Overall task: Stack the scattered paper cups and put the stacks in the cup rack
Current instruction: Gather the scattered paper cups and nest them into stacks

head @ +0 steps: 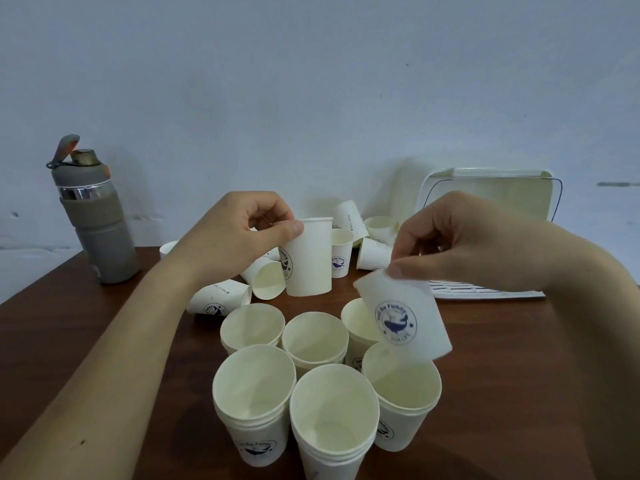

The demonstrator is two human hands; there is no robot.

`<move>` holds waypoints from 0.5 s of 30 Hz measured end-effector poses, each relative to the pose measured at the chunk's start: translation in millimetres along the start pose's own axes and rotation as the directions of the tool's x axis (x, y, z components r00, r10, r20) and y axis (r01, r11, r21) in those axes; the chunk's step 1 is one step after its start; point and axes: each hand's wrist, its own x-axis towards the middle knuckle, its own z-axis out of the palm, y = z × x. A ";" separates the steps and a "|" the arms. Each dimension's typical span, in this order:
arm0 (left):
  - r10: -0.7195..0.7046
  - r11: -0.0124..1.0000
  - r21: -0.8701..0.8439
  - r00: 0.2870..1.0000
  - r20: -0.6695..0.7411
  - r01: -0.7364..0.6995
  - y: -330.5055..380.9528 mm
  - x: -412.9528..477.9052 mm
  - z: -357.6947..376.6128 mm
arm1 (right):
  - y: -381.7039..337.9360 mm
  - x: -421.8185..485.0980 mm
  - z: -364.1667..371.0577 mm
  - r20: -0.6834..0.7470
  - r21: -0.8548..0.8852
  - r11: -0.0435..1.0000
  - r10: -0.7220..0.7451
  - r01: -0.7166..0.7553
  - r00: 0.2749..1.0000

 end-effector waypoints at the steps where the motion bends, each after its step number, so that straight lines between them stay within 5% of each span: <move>1: 0.003 1.000 -0.002 1.000 0.007 -0.003 1.5 -0.4 -0.3 | 1.8 1.0 -0.4 -0.062 -0.012 1.000 0.003 -0.003 0.998; 5: 0.004 1.000 -0.014 0.998 0.060 -0.003 9.3 -4.0 -3.6 | 6.8 5.9 0.9 -0.236 -0.088 0.995 0.017 -0.039 0.972; 15: -0.083 0.996 0.003 0.954 0.290 0.086 25.5 -12.8 -10.7 | 4.1 15.2 17.5 -0.173 -0.203 0.977 0.034 -0.070 0.984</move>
